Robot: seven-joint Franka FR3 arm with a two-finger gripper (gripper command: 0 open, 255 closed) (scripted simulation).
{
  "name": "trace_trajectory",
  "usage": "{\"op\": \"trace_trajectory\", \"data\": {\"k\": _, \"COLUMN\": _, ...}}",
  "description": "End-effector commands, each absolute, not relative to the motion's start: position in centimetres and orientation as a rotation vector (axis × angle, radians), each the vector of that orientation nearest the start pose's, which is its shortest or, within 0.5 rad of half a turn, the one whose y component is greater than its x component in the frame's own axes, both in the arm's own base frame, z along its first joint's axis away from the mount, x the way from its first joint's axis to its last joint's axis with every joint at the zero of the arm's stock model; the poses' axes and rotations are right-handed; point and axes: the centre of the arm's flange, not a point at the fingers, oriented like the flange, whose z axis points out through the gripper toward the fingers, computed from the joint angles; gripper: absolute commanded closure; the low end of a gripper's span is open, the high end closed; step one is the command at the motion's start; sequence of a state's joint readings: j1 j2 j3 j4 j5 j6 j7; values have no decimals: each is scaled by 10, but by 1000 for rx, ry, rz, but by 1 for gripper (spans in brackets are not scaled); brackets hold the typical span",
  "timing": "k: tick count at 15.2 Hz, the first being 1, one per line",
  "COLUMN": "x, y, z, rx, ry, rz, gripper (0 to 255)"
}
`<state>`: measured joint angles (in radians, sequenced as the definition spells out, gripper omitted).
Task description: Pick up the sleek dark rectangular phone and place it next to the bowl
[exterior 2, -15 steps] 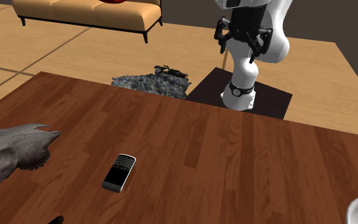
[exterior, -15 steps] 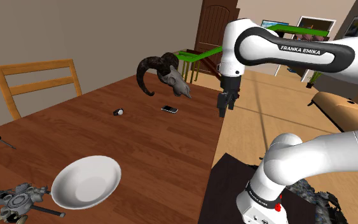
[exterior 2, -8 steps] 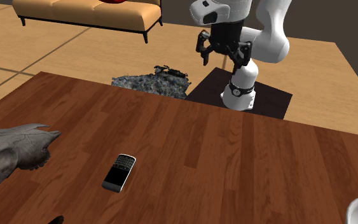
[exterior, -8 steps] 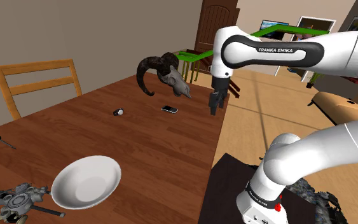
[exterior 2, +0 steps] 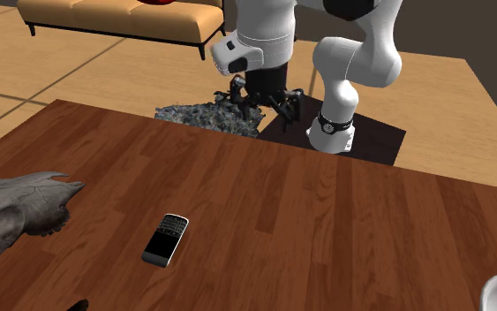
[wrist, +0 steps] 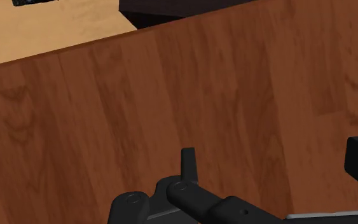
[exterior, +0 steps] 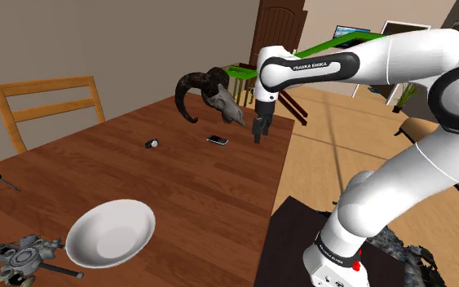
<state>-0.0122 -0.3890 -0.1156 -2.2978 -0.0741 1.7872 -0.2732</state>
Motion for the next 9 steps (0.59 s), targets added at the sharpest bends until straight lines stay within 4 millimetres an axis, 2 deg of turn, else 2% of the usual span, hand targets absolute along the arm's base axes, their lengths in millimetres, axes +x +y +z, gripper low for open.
{"op": "trace_trajectory", "data": {"k": 1, "x": 435, "y": -73, "z": 478, "rx": -3119, "ry": -317, "rz": 186, "gripper": 0}}
{"op": "trace_trajectory", "data": {"k": 9, "x": 525, "y": -104, "z": 438, "rx": -3085, "ry": -465, "rz": 142, "gripper": 0}}
